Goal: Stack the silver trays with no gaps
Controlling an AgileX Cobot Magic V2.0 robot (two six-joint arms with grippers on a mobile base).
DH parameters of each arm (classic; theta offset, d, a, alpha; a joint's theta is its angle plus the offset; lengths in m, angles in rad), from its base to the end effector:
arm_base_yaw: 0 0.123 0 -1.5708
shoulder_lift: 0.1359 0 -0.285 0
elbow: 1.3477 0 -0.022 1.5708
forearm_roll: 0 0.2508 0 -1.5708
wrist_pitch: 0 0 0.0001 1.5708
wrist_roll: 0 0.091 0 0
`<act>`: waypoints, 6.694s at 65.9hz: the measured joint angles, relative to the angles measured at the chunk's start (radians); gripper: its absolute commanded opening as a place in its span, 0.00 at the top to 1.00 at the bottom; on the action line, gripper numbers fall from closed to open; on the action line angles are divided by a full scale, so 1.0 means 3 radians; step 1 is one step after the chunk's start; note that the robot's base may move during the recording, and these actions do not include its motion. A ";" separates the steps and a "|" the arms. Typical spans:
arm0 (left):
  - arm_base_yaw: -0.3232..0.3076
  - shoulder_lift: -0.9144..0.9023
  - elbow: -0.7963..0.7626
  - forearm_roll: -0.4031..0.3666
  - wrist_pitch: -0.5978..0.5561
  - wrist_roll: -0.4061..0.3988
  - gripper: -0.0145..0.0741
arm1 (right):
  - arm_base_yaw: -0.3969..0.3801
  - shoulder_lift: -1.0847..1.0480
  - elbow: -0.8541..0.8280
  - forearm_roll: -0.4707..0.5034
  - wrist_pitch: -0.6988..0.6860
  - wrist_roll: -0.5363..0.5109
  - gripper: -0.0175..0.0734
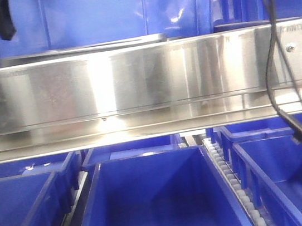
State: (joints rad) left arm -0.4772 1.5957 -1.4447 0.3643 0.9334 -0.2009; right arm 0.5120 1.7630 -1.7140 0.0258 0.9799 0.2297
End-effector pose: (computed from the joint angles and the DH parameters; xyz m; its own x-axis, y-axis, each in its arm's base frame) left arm 0.3201 -0.1362 0.3386 -0.7232 0.3979 -0.5645 0.3113 0.9174 0.2479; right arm 0.3435 0.1953 0.3507 -0.8049 -0.1752 -0.5669 -0.3156 0.9355 0.1590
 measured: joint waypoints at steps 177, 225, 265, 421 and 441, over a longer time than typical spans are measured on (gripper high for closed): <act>0.0005 -0.5315 0.2435 -0.0294 -0.0505 -0.0077 0.84 | 0.0000 -0.5877 0.2748 -0.0169 -0.0598 -0.0559 0.88; 0.1382 -0.5303 0.4276 -0.0773 -0.2706 -0.0045 0.84 | 0.0000 -0.5877 0.2748 -0.0156 -0.0598 -0.0561 0.88; 0.1382 -0.5303 0.4816 -0.0811 -0.2983 0.0032 0.84 | 0.0000 -0.5877 0.2748 -0.0156 -0.0598 -0.0561 0.88; 0.1350 -0.5303 0.4821 -0.1094 -0.2952 0.0579 0.84 | -0.1393 -0.5862 0.4363 -0.0277 -0.2195 -0.0567 0.89; 0.1350 -0.5303 0.4821 -0.1094 -0.2952 0.0579 0.84 | -0.1953 -0.5857 0.5258 0.0062 -0.2617 -0.0560 0.89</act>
State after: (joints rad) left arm -0.0721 0.0047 0.0015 0.0362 0.0478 -0.0270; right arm -0.0741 0.0058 -0.1365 0.0446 0.1946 0.0616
